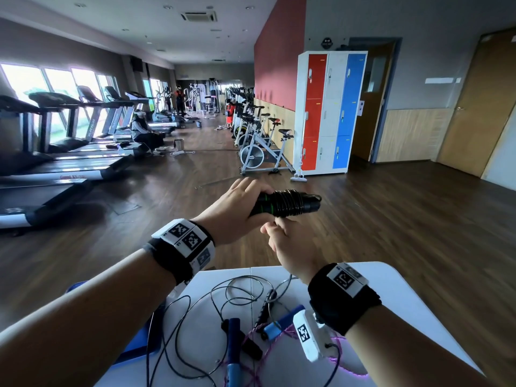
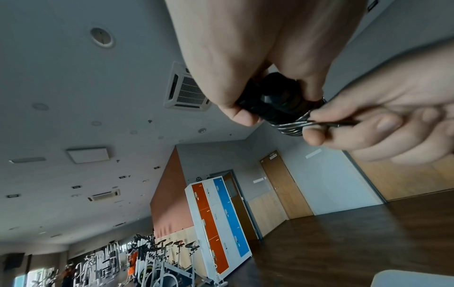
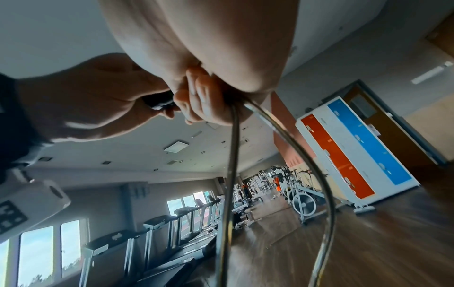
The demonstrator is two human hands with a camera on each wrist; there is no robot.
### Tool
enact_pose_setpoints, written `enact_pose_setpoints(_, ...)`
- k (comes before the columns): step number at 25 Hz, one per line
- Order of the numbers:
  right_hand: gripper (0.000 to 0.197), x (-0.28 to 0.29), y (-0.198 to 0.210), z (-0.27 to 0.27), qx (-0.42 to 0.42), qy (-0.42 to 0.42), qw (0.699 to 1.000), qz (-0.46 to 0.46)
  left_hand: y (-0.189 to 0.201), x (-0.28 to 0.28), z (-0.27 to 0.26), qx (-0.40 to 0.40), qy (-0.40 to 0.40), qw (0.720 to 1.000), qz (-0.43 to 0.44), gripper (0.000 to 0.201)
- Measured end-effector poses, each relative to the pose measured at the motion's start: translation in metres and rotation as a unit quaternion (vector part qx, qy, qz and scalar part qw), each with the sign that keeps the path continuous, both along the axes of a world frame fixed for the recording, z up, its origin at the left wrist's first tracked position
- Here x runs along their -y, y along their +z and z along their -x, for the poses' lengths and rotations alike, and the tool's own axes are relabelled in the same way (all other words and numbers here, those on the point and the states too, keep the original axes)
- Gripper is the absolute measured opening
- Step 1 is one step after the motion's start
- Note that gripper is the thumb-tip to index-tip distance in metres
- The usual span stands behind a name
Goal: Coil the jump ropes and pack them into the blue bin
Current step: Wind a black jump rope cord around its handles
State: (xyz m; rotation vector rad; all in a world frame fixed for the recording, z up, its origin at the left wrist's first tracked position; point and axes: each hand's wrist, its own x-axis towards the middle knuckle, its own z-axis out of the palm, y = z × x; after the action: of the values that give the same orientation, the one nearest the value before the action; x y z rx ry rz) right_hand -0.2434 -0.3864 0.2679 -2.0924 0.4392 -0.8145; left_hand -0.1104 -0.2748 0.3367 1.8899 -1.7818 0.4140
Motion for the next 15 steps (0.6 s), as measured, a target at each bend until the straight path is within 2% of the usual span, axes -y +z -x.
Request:
enact_pose_setpoints(4, 0.026, -0.002, 0.017, 0.015, -0.04, 0.02, 0.994, 0.096, -0.002, -0.003, -0.008, 0.029, 0.002, 1.0, -0.001, 0.05)
enact_pose_setpoints(8, 0.023, -0.003, 0.047, 0.036, -0.116, 0.037, 0.976, 0.178, -0.007, -0.004, -0.019, 0.038, 0.07, 0.995, -0.061, 0.07)
enact_pose_setpoints(11, 0.021, -0.01, 0.078, 0.045, -0.168, 0.054, 0.957, 0.231, -0.012, -0.003, -0.022, 0.049, 0.053, 0.994, -0.083, 0.06)
enact_pose_setpoints(15, 0.019, -0.002, 0.13, 0.051, -0.195, 0.088, 0.952, 0.221, -0.021, -0.003, -0.019, 0.075, 0.036, 0.993, -0.081, 0.063)
